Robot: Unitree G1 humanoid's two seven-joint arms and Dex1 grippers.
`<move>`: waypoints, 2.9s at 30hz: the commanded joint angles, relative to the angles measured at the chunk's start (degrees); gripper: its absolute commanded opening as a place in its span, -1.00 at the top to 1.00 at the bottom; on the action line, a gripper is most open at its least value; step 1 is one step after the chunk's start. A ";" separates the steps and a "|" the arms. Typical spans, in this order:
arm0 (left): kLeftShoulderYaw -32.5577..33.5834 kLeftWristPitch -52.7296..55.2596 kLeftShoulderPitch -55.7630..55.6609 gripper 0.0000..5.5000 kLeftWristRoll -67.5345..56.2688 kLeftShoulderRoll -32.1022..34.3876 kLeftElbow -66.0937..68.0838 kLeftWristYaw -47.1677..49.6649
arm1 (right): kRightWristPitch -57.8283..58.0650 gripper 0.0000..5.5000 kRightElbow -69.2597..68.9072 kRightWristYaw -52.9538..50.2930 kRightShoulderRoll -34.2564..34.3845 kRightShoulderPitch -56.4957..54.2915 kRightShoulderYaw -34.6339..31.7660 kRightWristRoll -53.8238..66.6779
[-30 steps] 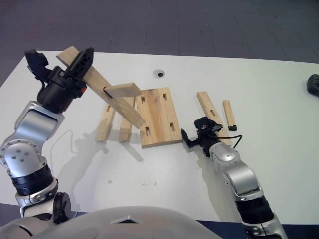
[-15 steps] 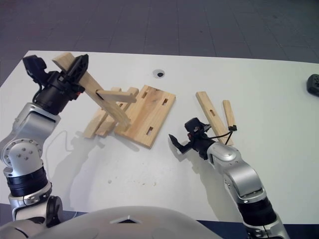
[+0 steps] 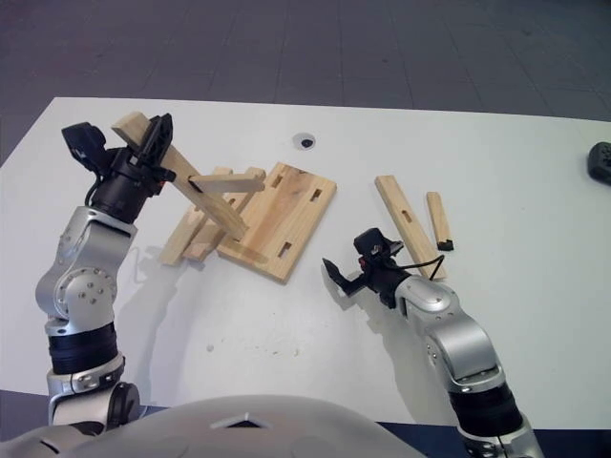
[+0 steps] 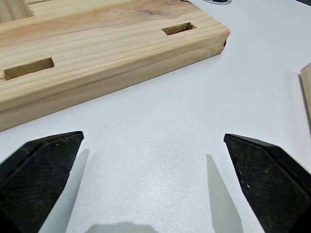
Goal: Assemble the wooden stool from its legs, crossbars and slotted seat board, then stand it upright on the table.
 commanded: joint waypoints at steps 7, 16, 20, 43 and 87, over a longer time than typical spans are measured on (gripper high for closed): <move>-6.77 -2.53 12.50 0.62 10.45 -1.54 -0.47 1.11 | -0.11 -0.96 0.84 0.11 1.01 -1.08 -1.60 -1.65; -5.30 1.78 2.44 0.20 6.03 -4.04 -3.59 3.14 | -1.80 -0.96 3.01 -0.28 2.41 -2.50 -2.50 -3.16; -1.05 6.40 -8.30 -0.06 -4.08 -6.13 -8.37 7.40 | -3.03 -0.96 4.11 -0.01 2.80 -2.12 -2.73 -3.89; -0.63 15.45 -3.24 -0.96 4.82 21.58 23.62 -13.10 | -4.00 -0.96 5.66 -0.34 5.02 -1.15 -4.32 -5.54; -0.37 -1.33 -18.74 0.24 25.84 16.31 35.38 -10.64 | -6.42 -0.96 8.90 -3.20 12.56 -13.19 -15.85 0.77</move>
